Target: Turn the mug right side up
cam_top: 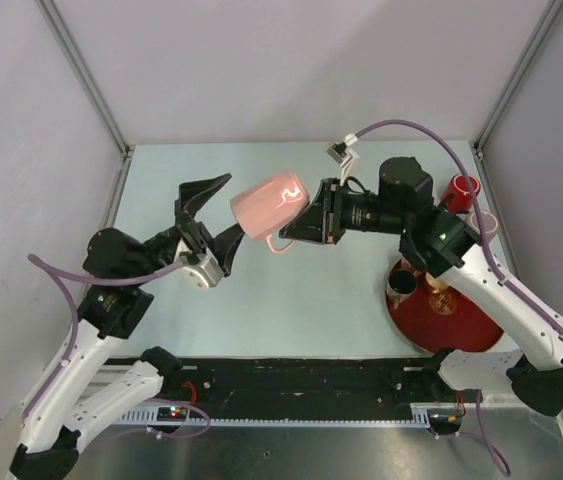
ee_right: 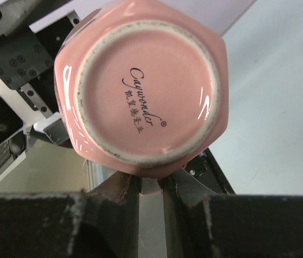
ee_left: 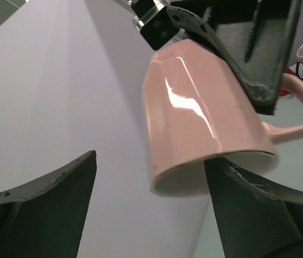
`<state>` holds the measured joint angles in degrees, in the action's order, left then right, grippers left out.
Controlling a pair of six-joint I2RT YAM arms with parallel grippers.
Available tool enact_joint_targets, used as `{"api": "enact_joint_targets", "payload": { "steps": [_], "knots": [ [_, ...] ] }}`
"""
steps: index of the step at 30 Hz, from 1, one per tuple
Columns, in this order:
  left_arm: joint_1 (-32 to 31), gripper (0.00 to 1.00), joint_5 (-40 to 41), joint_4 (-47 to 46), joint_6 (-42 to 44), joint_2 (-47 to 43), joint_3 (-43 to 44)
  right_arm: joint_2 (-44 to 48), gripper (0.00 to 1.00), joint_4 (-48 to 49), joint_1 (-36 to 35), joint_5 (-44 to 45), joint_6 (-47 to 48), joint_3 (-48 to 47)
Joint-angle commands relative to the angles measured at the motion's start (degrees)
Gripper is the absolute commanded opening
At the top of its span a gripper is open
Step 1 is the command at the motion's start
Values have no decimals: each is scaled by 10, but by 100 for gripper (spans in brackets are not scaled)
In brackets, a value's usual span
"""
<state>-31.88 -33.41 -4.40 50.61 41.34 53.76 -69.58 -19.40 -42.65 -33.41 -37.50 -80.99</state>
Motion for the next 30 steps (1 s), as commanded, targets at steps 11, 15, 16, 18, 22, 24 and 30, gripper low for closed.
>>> {"api": "enact_joint_targets", "payload": {
  "steps": [11,15,16,18,22,24,30],
  "knots": [
    [-33,33,-11,-20,35,17,32,23,0,38,-47,8,-17,-7],
    [-45,16,-7,-16,56,11,18,11,0,50,-47,-3,-29,-8],
    [-46,10,-4,-15,57,9,18,7,0,53,-47,-4,-33,-9],
    [-50,3,7,-15,49,6,17,5,0,54,-44,4,-37,-9],
    [-55,0,151,-14,-93,18,35,16,40,17,-19,62,-39,-12],
    [-55,0,290,34,-213,45,67,21,68,-35,-5,119,-20,-21],
    [-49,0,471,322,-515,109,146,29,99,-182,-32,316,46,-70]
  ]
}}
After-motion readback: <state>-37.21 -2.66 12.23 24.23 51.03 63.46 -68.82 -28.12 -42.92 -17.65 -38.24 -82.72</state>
